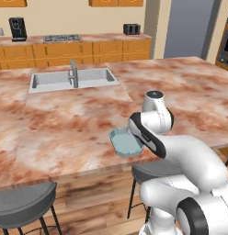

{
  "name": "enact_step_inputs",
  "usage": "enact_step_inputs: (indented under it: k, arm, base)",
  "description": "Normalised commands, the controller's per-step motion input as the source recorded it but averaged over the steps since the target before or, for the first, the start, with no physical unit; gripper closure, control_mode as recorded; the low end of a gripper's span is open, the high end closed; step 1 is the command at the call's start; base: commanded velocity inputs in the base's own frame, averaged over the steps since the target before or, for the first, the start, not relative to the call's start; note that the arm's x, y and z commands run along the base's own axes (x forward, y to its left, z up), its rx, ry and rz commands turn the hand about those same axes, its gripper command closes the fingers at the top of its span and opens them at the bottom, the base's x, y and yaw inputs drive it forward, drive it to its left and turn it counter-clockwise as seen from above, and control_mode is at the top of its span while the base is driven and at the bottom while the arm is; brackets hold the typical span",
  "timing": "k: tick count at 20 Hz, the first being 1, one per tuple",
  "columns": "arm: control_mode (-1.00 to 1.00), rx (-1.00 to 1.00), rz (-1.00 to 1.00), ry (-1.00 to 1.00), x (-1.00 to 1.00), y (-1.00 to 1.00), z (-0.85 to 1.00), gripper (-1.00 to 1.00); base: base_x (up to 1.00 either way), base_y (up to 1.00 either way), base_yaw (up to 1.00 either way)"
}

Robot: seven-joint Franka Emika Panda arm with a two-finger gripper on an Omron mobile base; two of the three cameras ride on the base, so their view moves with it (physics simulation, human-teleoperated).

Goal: Place one cooked food and one vegetable from the large plate to each tupperware container.

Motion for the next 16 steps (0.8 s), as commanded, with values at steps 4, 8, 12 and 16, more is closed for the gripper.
enact_step_inputs:
  k: [4,8,12,16]
  arm:
    - [1.00,0.00,0.00,0.00,0.00,0.00,0.00,1.00]
    - [-1.00,0.00,0.12,0.00,0.54,-0.01,0.00,1.00]
    - [-1.00,0.00,0.28,0.08,0.96,0.01,-0.24,1.00]
    - [-1.00,0.00,0.20,0.24,1.00,0.16,-0.43,1.00]
  base:
    - [0.05,-0.01,0.00]
    - [0.03,-0.02,0.01]
    - [0.00,0.00,0.00]
    - [0.00,0.00,0.00]
